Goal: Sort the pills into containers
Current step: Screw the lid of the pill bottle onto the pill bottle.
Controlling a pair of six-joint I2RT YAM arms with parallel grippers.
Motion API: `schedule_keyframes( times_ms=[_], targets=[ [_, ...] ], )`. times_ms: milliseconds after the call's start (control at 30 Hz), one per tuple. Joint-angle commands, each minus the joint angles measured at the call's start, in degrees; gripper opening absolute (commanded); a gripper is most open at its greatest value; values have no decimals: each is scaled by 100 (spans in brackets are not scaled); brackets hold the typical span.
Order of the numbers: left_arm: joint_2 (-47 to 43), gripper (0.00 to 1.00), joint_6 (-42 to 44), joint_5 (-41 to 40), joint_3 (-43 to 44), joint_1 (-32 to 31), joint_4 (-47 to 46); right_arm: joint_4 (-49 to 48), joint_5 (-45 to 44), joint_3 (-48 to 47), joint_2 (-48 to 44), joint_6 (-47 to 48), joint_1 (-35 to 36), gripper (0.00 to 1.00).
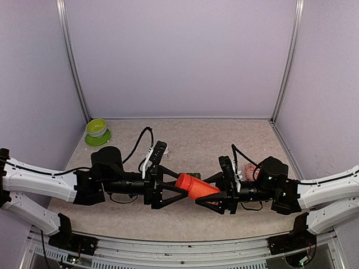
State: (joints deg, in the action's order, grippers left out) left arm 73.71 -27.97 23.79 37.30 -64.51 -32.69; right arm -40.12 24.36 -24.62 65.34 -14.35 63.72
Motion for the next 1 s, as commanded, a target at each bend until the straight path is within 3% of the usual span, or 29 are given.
schedule_keyframes(
  times_ms=[0, 433, 967],
  targets=[
    [-183, 98, -86, -121, -221, -28, -283, -288, -90, -165, -138, -46, 61, 27],
    [-533, 99, -955, -850, -189, -35, -404, 68, -912, -541, -38, 205, 61, 27],
    [-387, 99, -1032, -1243, -33, -44, -349, 382, -1434, -796, 379, 265, 70, 25]
  ],
)
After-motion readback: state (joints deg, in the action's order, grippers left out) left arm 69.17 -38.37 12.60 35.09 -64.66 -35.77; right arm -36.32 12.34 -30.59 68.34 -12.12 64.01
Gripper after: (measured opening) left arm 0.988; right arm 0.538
